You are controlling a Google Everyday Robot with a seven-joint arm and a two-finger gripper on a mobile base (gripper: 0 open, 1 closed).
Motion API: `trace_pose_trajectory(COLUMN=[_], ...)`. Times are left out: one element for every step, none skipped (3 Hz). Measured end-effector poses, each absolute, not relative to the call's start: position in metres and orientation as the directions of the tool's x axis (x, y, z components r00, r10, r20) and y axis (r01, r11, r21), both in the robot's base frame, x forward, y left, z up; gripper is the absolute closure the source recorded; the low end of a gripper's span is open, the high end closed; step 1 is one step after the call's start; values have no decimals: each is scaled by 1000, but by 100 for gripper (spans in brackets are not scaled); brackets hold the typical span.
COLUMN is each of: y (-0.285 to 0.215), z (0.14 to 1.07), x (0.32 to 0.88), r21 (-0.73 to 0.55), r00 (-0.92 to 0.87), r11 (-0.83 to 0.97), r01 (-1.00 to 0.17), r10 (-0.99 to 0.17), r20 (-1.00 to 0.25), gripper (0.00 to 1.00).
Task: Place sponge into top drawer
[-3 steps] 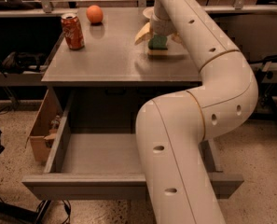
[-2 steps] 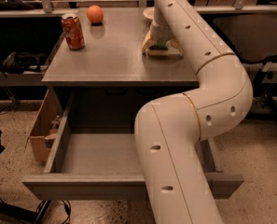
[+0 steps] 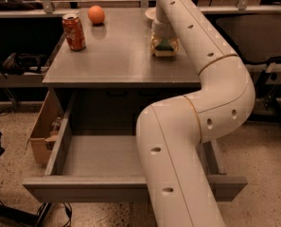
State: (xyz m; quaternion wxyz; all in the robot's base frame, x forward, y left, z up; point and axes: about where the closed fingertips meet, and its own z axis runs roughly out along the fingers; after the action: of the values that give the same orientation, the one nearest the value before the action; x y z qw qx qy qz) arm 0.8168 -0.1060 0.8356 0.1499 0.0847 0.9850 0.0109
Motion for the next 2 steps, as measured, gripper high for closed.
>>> trace_pose_trajectory(y=[-106, -105], z=[836, 836], x=[814, 813], r21=[47, 47], r00=[-941, -941], r11=[985, 985], r01=[164, 164], r10=[170, 170], r20=[-294, -294], gripper=[95, 100])
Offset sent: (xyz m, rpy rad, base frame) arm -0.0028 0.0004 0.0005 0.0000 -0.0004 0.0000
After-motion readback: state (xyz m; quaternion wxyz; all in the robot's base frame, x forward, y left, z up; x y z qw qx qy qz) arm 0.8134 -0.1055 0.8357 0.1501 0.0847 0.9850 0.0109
